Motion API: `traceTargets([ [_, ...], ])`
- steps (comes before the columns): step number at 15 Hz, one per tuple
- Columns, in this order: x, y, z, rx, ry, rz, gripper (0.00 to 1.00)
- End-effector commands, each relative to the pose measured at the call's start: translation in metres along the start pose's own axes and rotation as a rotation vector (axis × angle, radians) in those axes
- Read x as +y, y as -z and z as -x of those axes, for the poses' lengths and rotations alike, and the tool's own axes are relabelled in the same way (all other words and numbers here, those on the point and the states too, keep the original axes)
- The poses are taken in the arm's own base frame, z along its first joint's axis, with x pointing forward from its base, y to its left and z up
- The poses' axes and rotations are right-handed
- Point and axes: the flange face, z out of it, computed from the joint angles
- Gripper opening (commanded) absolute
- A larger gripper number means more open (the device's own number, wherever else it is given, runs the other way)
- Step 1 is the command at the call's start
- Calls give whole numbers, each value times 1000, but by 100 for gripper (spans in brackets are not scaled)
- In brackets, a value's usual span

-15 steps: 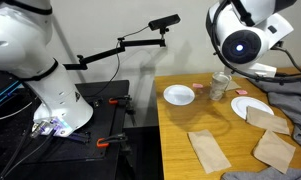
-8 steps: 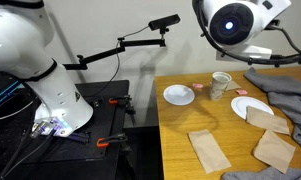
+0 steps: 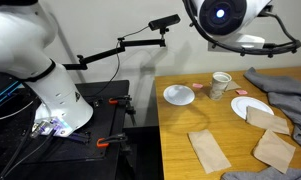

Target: Put the yellow marker inside the white cup

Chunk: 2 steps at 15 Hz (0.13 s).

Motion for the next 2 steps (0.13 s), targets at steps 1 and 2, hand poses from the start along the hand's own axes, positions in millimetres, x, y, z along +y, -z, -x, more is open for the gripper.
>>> traceTargets([
  [1, 0, 1, 0, -1, -1, -2, 100],
  [2, -1, 0, 0, -1, -2, -2, 100],
])
